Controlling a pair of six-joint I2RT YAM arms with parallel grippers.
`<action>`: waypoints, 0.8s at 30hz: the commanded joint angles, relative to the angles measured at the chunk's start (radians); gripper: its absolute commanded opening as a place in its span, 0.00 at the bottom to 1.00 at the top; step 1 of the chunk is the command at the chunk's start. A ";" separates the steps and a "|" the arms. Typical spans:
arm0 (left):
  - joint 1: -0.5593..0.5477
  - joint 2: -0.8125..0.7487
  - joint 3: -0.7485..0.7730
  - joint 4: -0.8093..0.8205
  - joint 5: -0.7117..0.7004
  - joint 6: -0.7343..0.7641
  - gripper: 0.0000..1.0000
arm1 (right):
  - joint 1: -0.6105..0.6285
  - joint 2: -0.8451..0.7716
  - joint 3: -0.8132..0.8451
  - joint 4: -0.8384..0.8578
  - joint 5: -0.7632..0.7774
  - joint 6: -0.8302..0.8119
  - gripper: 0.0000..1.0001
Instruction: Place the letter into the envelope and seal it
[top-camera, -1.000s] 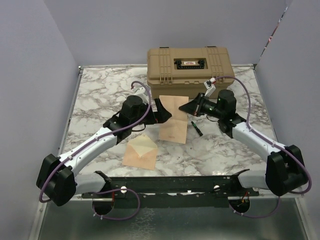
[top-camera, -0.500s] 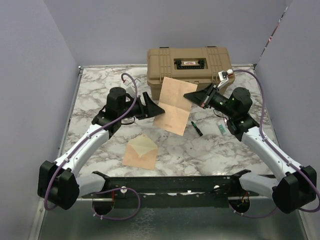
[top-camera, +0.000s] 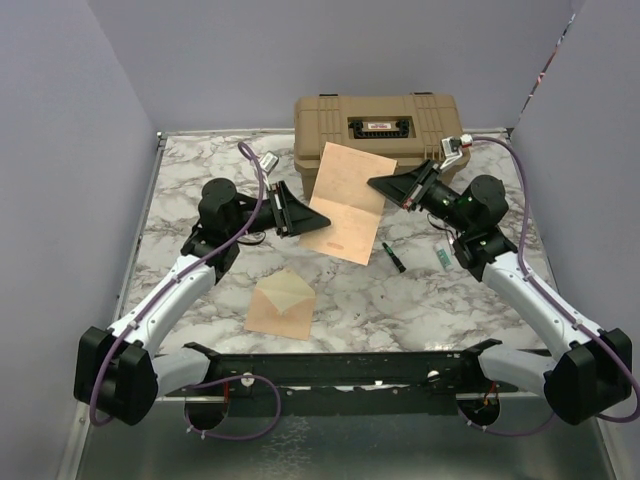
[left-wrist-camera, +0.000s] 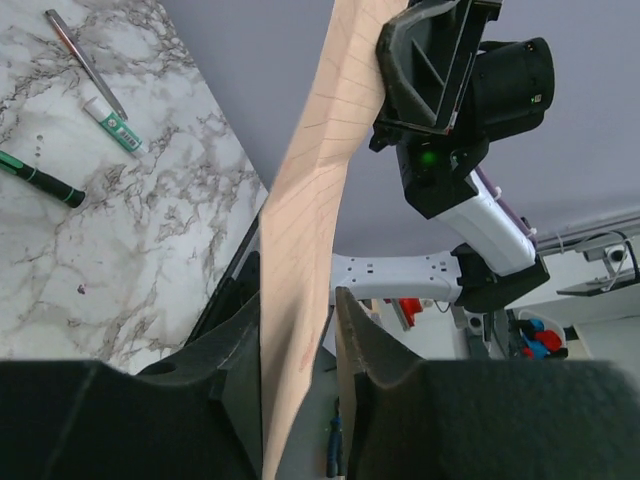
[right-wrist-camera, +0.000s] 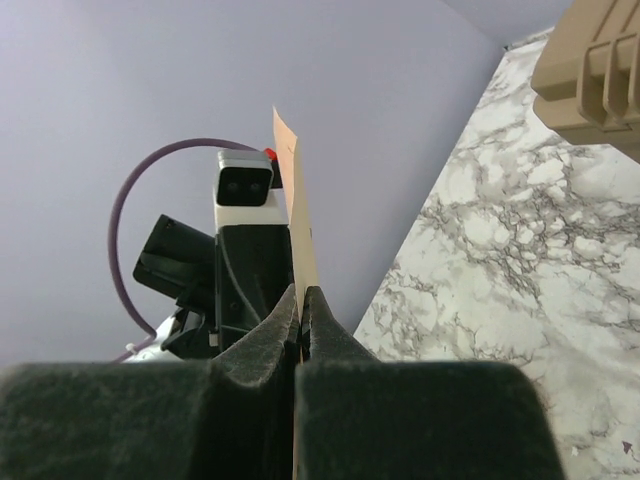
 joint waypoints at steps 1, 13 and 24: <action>0.012 0.018 -0.012 0.060 0.069 -0.033 0.26 | 0.004 -0.002 -0.011 0.086 -0.024 0.021 0.00; 0.024 0.065 -0.011 0.060 -0.014 -0.093 0.00 | 0.004 0.016 0.043 0.008 -0.309 -0.298 0.23; 0.024 0.128 -0.031 0.088 -0.041 -0.137 0.00 | 0.005 0.070 0.069 -0.004 -0.512 -0.333 0.49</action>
